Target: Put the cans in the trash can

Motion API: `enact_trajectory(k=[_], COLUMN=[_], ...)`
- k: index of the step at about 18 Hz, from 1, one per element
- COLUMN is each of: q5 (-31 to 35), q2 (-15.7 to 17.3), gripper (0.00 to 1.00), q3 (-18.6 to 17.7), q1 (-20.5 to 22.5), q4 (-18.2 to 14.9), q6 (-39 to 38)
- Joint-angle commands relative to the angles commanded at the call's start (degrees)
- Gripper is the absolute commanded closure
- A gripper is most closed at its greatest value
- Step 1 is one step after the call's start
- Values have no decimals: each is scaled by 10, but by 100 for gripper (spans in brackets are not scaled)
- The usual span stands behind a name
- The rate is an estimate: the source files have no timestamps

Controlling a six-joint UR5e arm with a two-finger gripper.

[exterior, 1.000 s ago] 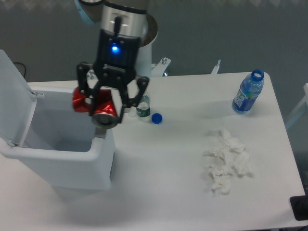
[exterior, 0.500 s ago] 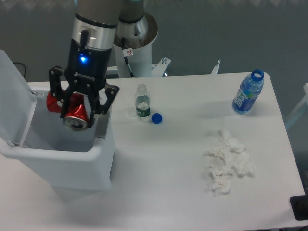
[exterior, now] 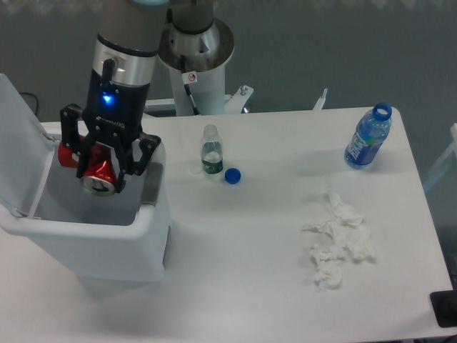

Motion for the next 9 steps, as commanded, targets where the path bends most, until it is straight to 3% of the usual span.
enact_trajectory(k=[5,9], q5=[1,1], q2=[0,3], gripper=[31,20], q3=[-1,2], q1=[0,0], q4=[-1,0], q6=[1,3])
